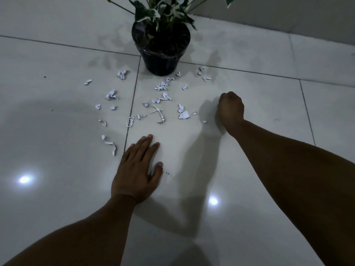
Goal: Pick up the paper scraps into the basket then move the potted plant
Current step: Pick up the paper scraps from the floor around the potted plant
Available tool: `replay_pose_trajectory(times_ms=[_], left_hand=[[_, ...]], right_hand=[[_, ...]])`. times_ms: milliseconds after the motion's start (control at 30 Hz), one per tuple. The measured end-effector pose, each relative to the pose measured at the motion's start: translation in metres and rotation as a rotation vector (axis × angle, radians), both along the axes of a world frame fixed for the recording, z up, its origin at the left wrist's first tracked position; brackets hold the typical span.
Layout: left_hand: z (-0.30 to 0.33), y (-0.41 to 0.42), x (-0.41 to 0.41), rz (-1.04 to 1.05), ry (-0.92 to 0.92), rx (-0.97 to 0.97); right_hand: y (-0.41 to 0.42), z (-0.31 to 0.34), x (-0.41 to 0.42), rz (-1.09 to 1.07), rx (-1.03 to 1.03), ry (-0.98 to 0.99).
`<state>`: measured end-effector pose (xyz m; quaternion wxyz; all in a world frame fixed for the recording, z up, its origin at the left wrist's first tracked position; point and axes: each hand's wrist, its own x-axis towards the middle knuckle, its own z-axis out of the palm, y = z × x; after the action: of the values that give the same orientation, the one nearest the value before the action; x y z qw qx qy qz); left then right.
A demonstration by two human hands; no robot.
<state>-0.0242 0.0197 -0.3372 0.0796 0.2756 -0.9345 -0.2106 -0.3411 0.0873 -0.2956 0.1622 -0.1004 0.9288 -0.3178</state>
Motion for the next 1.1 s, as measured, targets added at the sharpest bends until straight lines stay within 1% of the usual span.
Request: replay_pose_trajectory(times_ms=[67, 200, 333, 400, 533, 700, 833, 933, 967, 1100], left_hand=[[0.000, 0.000, 0.000, -0.002, 0.001, 0.000], [-0.001, 0.000, 0.000, 0.000, -0.001, -0.007], [-0.001, -0.001, 0.000, -0.005, 0.012, -0.010], [-0.001, -0.001, 0.000, -0.005, 0.015, -0.010], [-0.004, -0.001, 0.000, -0.004, 0.013, -0.008], [-0.005, 0.000, 0.000, -0.010, 0.002, -0.027], [-0.006, -0.001, 0.000, -0.033, -0.025, -0.039], [-0.007, -0.001, 0.002, -0.042, -0.037, -0.044], [-0.007, -0.001, 0.002, -0.044, -0.035, -0.045], [-0.007, -0.001, 0.001, -0.046, -0.028, -0.040]], right_hand=[[-0.002, 0.003, 0.000, 0.024, 0.035, -0.023], [-0.001, 0.004, 0.012, -0.011, -0.175, -0.065], [0.005, 0.005, 0.021, -0.010, -0.244, -0.163], [0.011, 0.009, 0.025, 0.007, -0.209, -0.136], [0.024, 0.014, 0.040, 0.131, -0.097, 0.037], [0.039, 0.004, 0.055, 0.180, -0.105, -0.019], [0.036, -0.001, 0.060, 0.162, -0.096, 0.015], [0.027, 0.000, 0.065, 0.166, -0.068, 0.103], [0.023, 0.004, 0.068, 0.138, -0.084, 0.087], [0.012, 0.006, 0.072, 0.037, -0.149, -0.105]])
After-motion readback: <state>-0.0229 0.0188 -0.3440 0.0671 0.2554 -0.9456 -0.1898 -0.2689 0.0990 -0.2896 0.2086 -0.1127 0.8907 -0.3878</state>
